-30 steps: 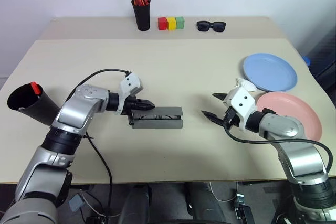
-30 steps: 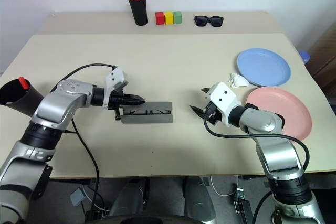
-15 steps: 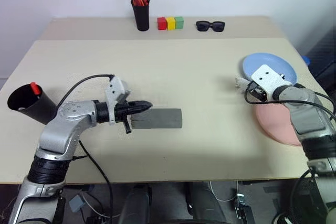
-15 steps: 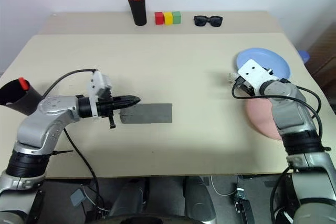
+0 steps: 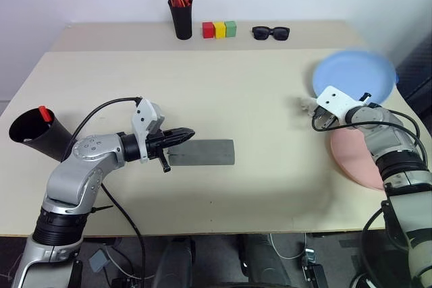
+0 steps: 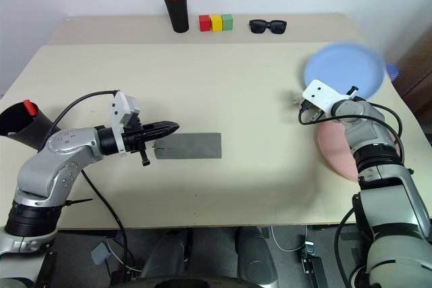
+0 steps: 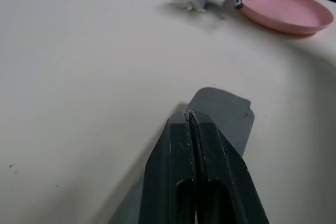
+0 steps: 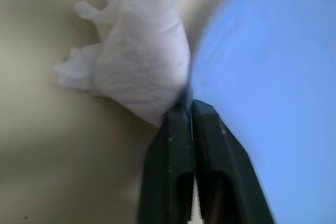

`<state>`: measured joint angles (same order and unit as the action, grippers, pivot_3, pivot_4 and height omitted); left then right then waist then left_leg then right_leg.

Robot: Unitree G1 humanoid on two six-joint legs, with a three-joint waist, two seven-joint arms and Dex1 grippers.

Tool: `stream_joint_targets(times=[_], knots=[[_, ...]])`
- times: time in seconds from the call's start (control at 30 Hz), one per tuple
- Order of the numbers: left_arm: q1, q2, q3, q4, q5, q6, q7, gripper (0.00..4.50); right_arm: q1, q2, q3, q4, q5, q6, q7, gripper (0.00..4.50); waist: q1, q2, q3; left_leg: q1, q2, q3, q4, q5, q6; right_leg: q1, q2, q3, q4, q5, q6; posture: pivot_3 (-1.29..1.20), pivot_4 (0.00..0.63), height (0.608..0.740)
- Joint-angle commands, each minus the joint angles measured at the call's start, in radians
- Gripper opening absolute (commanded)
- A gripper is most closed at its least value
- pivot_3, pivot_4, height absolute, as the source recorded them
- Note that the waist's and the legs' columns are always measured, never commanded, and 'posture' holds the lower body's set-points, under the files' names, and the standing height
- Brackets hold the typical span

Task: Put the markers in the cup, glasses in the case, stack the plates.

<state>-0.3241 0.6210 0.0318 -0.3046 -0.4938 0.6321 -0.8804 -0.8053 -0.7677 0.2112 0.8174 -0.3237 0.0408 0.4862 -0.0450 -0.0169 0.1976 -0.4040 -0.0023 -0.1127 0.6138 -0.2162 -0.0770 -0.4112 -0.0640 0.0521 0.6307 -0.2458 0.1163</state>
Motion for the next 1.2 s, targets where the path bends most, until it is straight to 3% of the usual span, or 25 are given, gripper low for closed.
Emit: stream_joint_targets(times=[0.03,0.2,0.37,0.5,0.63,0.7,0.87,1.0,1.2], knots=[[-0.018,-0.002,0.019,-0.015,-0.012,-0.028,0.005,0.0,0.033,-0.063,-0.059,-0.192,0.0,0.026,-0.004,0.05,0.0,0.0,0.0,0.0,0.0,0.0,0.0,0.0,0.0,0.0,0.0,0.0,0.0,0.0,0.0,0.0,0.15,0.74],[-0.053,-0.008,0.01,0.023,-0.009,-0.048,-0.002,0.0,0.238,-0.162,-0.242,-0.627,0.101,0.255,0.116,0.05,0.009,0.002,0.001,-0.001,0.0,0.0,0.0,0.0,0.0,0.0,0.0,0.0,0.0,0.0,0.001,0.0,0.15,0.74],[-0.094,-0.017,-0.01,0.073,-0.005,-0.066,-0.03,0.0,0.612,-0.262,-0.528,-1.067,0.25,0.478,0.347,0.05,0.029,0.002,0.0,-0.001,0.0,-0.001,0.001,-0.001,0.002,0.001,0.0,0.0,0.0,-0.001,0.001,0.0,0.15,0.74],[-0.125,-0.026,-0.032,0.111,0.005,-0.083,-0.053,0.0,0.835,-0.278,-0.659,-1.218,0.288,0.541,0.437,0.05,0.024,0.002,0.0,0.001,0.0,0.001,0.002,-0.002,0.003,0.002,0.0,0.0,0.0,-0.001,0.001,0.0,0.15,0.74],[-0.145,-0.04,-0.046,0.126,0.007,-0.093,-0.059,0.0,0.952,-0.269,-0.667,-1.27,0.308,0.574,0.471,0.05,0.021,0.002,0.0,0.004,0.0,0.002,0.003,-0.002,0.003,0.005,0.0,0.001,0.0,-0.003,-0.003,0.0,0.15,0.74],[-0.149,-0.044,-0.046,0.128,0.006,-0.094,-0.054,0.0,0.92,-0.26,-0.628,-1.276,0.319,0.566,0.449,0.91,0.018,0.002,0.0,0.006,0.0,0.004,0.003,-0.002,0.003,0.006,0.0,0.003,0.0,-0.003,-0.003,0.0,0.15,0.74],[-0.131,-0.044,-0.032,0.11,0.001,-0.091,-0.039,0.0,0.664,-0.144,-0.475,-1.214,0.347,0.517,0.336,3.37,-0.002,0.001,0.0,0.009,0.0,0.004,0.002,-0.002,0.003,0.007,0.0,0.003,0.0,-0.003,-0.003,0.0,0.15,0.74],[-0.093,-0.049,-0.016,0.065,0.0,-0.083,0.003,0.0,0.334,0.056,-0.267,-0.797,0.204,0.444,0.102,3.37,-0.012,-0.001,0.0,0.011,0.001,0.004,0.001,-0.002,0.003,0.009,0.001,0.003,0.0,-0.002,-0.004,0.0,0.15,0.74],[-0.03,-0.034,0.035,-0.019,-0.02,-0.051,0.063,0.0,0.091,0.121,-0.118,-0.231,0.083,0.184,-0.034,3.37,0.007,-0.001,0.0,0.008,0.001,0.004,-0.001,-0.002,0.003,0.007,0.0,0.003,0.0,0.0,0.0,0.0,0.15,0.74]])
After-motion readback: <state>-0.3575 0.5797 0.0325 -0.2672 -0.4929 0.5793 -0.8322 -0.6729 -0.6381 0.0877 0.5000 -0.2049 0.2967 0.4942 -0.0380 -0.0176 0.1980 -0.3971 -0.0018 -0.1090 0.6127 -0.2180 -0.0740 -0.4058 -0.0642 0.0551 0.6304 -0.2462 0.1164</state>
